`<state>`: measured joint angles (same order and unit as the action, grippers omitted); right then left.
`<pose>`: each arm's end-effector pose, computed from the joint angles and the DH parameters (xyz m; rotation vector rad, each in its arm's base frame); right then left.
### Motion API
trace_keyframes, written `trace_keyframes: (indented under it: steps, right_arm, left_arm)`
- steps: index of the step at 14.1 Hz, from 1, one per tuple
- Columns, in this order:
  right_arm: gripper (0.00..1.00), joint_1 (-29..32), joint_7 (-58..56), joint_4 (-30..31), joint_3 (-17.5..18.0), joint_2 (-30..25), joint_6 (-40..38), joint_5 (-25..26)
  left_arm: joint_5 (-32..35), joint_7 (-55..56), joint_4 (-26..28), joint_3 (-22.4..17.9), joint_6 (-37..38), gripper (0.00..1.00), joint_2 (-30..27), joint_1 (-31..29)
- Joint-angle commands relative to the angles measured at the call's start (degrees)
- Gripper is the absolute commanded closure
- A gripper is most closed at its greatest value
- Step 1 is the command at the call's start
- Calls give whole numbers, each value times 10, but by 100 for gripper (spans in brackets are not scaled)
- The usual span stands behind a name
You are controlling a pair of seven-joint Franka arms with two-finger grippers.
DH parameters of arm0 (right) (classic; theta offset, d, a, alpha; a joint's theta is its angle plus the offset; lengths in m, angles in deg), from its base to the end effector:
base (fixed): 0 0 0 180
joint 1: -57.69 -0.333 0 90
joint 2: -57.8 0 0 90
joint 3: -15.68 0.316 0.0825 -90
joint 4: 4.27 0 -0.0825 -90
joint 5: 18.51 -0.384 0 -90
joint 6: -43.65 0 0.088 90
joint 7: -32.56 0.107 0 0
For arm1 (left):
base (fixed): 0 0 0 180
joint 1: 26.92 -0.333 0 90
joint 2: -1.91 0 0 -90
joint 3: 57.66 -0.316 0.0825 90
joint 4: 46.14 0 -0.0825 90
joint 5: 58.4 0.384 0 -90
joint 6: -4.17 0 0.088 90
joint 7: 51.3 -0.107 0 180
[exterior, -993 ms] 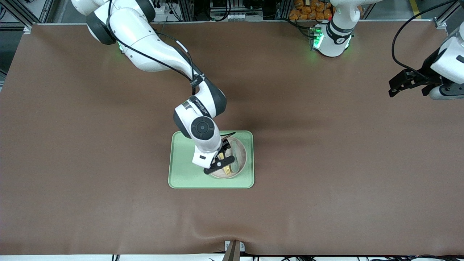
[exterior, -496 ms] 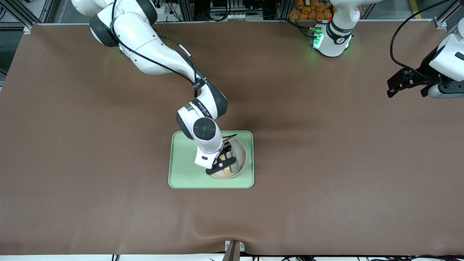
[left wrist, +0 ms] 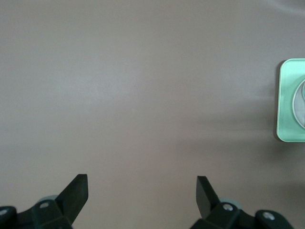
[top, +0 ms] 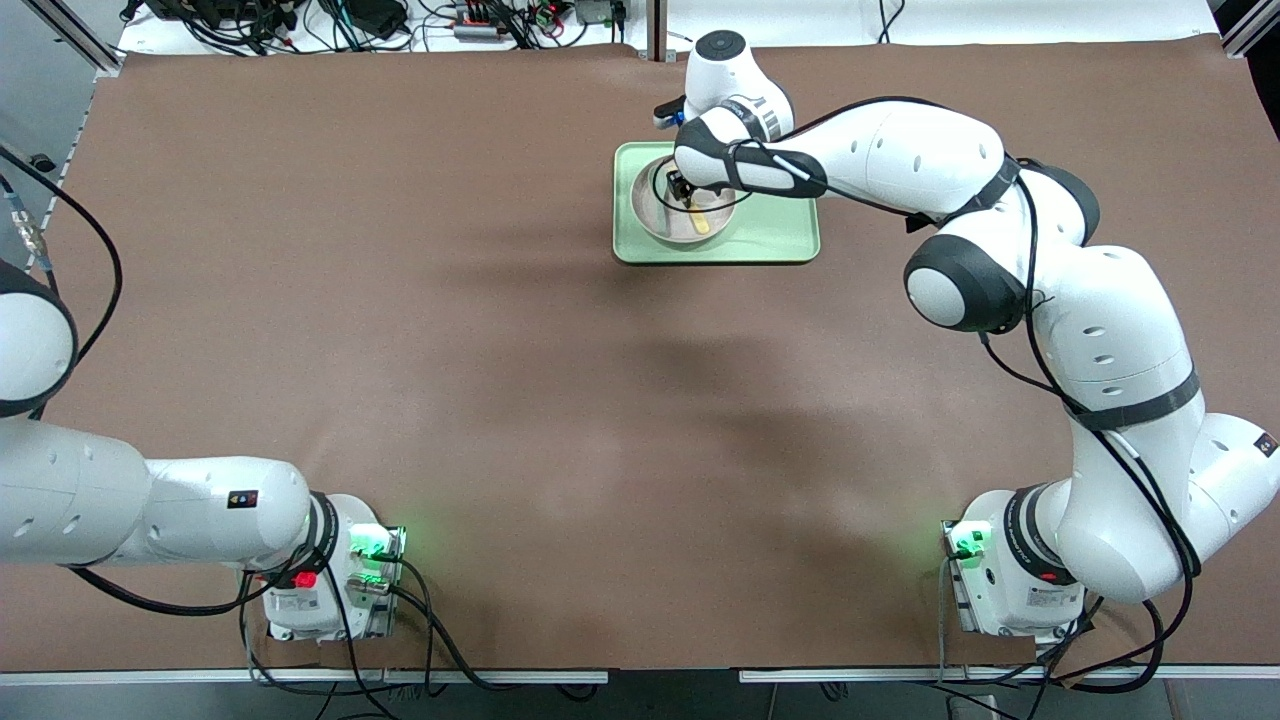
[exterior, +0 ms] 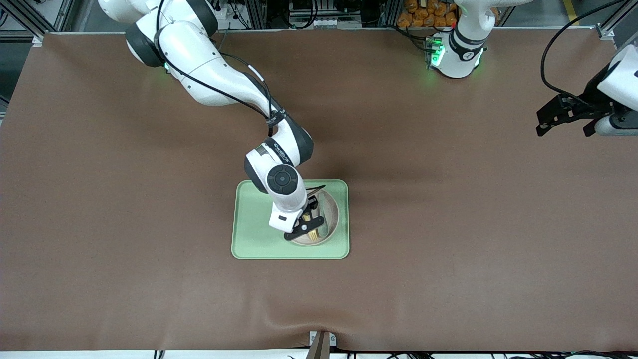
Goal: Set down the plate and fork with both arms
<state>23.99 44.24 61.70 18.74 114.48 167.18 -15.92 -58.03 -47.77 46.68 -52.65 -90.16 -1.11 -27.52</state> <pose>0.6228 0.4476 0.1949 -3.0540 -0.6797 -0.0195 0.5440 -0.0426 0.6369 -3.1335 0.0245 -0.1245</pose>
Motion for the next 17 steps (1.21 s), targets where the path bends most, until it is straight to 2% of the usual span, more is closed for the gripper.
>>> trace_keyframes:
  steps: [1,2,4,13,14,15,17]
  right_arm:
    - [38,-3,14,1,1,2,8,11]
    - [40,-3,14,1,1,2,8,12]
    - [50,-9,14,1,1,2,8,14]
    - [70,-14,34,1,1,2,8,14]
    - [77,-14,35,1,1,2,8,14]
    - [99,-14,40,0,1,2,8,12]
    - [99,-14,54,-1,1,1,8,13]
  left_arm:
    - [5,-10,-40,-12,32,0,22,12]
    - [5,-11,-46,-18,36,0,22,14]
    - [5,-12,-46,-39,38,0,22,29]
    - [3,-12,-44,-40,37,0,10,21]
    - [3,-12,-45,-39,37,0,10,21]
    - [-3,-11,-46,-39,36,0,9,21]
    - [-4,-9,-46,-39,30,0,9,21]
